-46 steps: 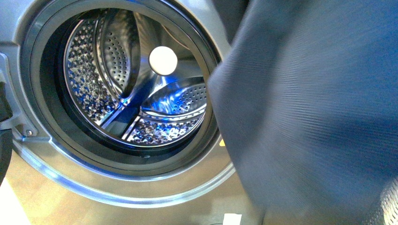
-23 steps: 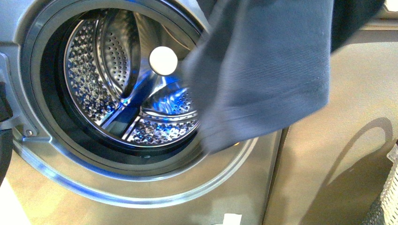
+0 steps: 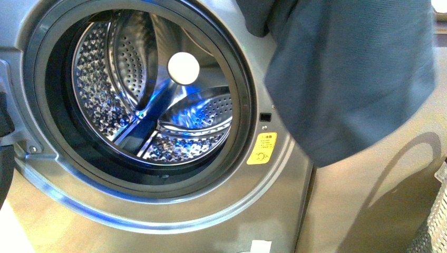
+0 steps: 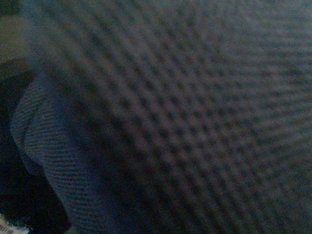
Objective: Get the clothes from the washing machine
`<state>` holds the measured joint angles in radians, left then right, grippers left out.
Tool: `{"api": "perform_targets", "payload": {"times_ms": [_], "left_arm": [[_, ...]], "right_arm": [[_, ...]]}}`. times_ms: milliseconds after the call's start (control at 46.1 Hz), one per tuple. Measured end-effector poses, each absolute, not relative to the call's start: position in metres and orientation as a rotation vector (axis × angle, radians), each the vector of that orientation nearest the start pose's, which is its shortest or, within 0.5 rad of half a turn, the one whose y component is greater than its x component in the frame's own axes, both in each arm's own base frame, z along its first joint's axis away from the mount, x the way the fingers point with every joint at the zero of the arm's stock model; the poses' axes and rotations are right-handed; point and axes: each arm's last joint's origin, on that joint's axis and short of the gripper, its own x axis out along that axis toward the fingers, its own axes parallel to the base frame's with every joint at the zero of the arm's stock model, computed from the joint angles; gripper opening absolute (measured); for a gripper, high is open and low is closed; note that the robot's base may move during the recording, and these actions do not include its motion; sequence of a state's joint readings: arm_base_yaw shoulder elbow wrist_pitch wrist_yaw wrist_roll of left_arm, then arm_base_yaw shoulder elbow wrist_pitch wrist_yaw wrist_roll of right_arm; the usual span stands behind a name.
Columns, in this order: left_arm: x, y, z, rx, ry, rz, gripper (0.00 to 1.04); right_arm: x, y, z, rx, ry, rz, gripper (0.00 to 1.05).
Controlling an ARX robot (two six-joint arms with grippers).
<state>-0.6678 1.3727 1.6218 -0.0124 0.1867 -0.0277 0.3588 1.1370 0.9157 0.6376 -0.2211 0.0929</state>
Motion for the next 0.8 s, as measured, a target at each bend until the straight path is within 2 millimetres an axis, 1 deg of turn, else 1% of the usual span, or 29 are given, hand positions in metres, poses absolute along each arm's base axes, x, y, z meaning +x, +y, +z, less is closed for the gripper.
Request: {"api": "perform_targets", "payload": {"times_ms": [43, 65, 108, 130, 173, 217, 282, 325, 347, 390, 455, 499, 542, 607, 650, 737, 802], "left_arm": [[0.220, -0.180, 0.503, -0.084, -0.225, -0.855, 0.15], [0.220, -0.180, 0.503, -0.086, -0.224, -0.857, 0.17], [0.220, -0.180, 0.503, -0.085, -0.225, -0.859, 0.28], [0.220, -0.180, 0.503, -0.085, -0.225, -0.859, 0.31], [0.220, -0.180, 0.504, -0.085, -0.225, -0.860, 0.40], [0.219, -0.180, 0.504, -0.085, -0.225, -0.861, 0.49], [0.219, -0.180, 0.504, -0.085, -0.225, -0.862, 0.61], [0.219, -0.180, 0.504, -0.085, -0.225, -0.862, 0.67], [0.219, -0.180, 0.504, -0.085, -0.225, -0.862, 0.72], [0.219, -0.180, 0.504, -0.085, -0.225, -0.862, 0.79], [0.219, -0.180, 0.504, -0.085, -0.225, -0.862, 0.94], [0.219, -0.180, 0.504, -0.085, -0.226, -0.862, 1.00], [0.219, -0.180, 0.504, -0.086, -0.226, -0.862, 0.98], [0.219, -0.180, 0.504, -0.086, -0.226, -0.862, 0.98], [0.219, -0.180, 0.504, -0.086, -0.226, -0.862, 0.98], [0.219, -0.180, 0.504, -0.086, -0.226, -0.862, 0.98], [0.219, -0.180, 0.504, -0.086, -0.226, -0.862, 0.98]], "right_arm": [[0.230, 0.090, 0.387, 0.116, -0.406, 0.579, 0.40], [0.229, 0.088, 0.387, 0.116, -0.411, 0.575, 0.37], [0.227, 0.084, 0.389, 0.117, -0.423, 0.562, 0.29], [0.227, 0.081, 0.390, 0.117, -0.431, 0.555, 0.24], [0.226, 0.074, 0.392, 0.117, -0.442, 0.535, 0.17], [0.226, 0.067, 0.393, 0.117, -0.448, 0.513, 0.13], [0.228, 0.057, 0.394, 0.120, -0.454, 0.475, 0.12], [0.230, 0.048, 0.395, 0.123, -0.456, 0.448, 0.12], [0.230, 0.044, 0.395, 0.124, -0.458, 0.432, 0.11], [0.232, 0.031, 0.396, 0.135, -0.461, 0.392, 0.11], [0.233, 0.011, 0.397, 0.148, -0.474, 0.334, 0.11], [0.232, -0.004, 0.399, 0.158, -0.486, 0.291, 0.11], [0.231, -0.020, 0.402, 0.167, -0.502, 0.247, 0.11], [0.224, -0.044, 0.410, 0.172, -0.535, 0.182, 0.11], [0.219, -0.055, 0.414, 0.166, -0.555, 0.152, 0.11], [0.210, -0.070, 0.419, 0.159, -0.579, 0.115, 0.11], [0.200, -0.085, 0.424, 0.142, -0.599, 0.077, 0.11]]}}
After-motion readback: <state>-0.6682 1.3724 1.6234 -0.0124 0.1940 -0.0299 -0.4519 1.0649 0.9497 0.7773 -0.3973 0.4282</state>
